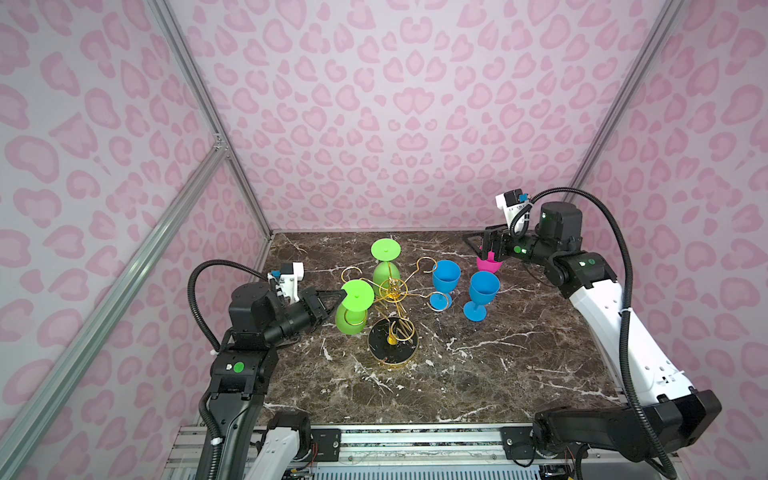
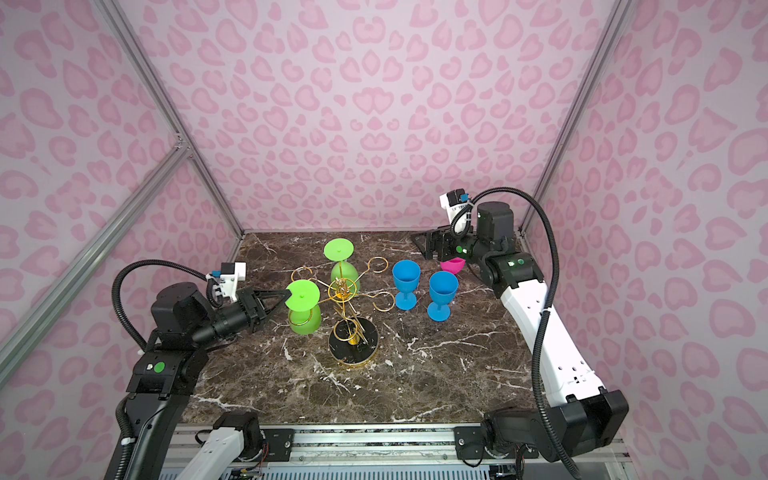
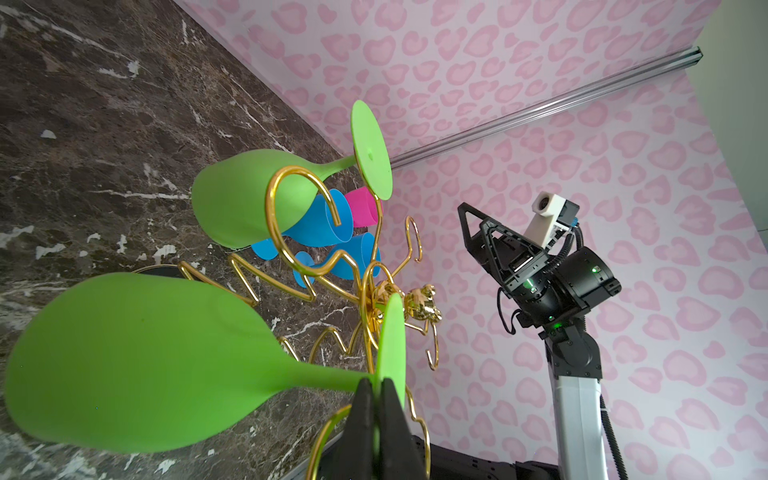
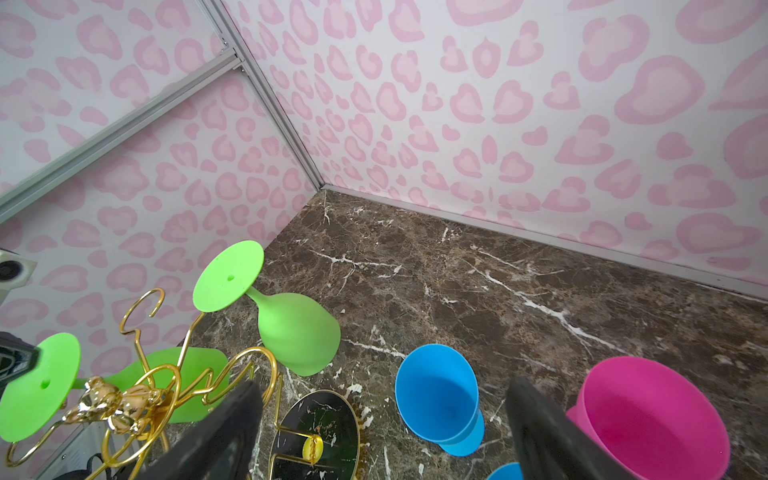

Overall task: Take the wine glass off the wine glass rack
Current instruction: 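Pull the lime-green glass off its rack hook toward the left arm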

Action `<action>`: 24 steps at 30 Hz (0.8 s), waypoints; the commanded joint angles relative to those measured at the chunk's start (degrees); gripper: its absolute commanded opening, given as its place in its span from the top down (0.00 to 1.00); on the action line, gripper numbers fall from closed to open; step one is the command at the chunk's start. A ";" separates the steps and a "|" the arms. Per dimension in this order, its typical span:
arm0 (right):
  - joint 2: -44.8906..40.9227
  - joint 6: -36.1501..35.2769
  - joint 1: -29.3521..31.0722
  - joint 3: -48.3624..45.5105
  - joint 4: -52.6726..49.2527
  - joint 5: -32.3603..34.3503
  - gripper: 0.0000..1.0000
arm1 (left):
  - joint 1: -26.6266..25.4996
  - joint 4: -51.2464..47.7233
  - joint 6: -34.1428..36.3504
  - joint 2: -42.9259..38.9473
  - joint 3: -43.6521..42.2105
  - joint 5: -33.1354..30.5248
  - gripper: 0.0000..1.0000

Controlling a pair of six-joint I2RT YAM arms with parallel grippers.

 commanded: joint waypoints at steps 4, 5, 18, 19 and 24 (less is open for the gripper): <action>-0.05 -0.23 -0.08 0.30 0.57 0.03 0.07 | 1.28 -2.31 2.75 -0.97 0.92 -0.48 0.96; -0.15 -0.26 -0.06 0.22 0.57 0.07 0.07 | 1.65 -2.71 2.94 -1.28 1.04 -0.42 0.96; -1.09 -0.61 -0.14 0.30 -0.04 0.52 0.07 | 5.49 -14.15 9.45 -4.82 5.20 -0.12 0.96; -1.16 -0.62 -0.22 0.30 -0.12 0.55 0.07 | 5.56 -15.70 10.08 -5.34 6.12 -0.73 0.96; -1.15 -0.73 -0.19 0.30 -0.09 0.38 0.07 | 5.76 -21.08 12.22 -7.03 10.06 -3.93 0.96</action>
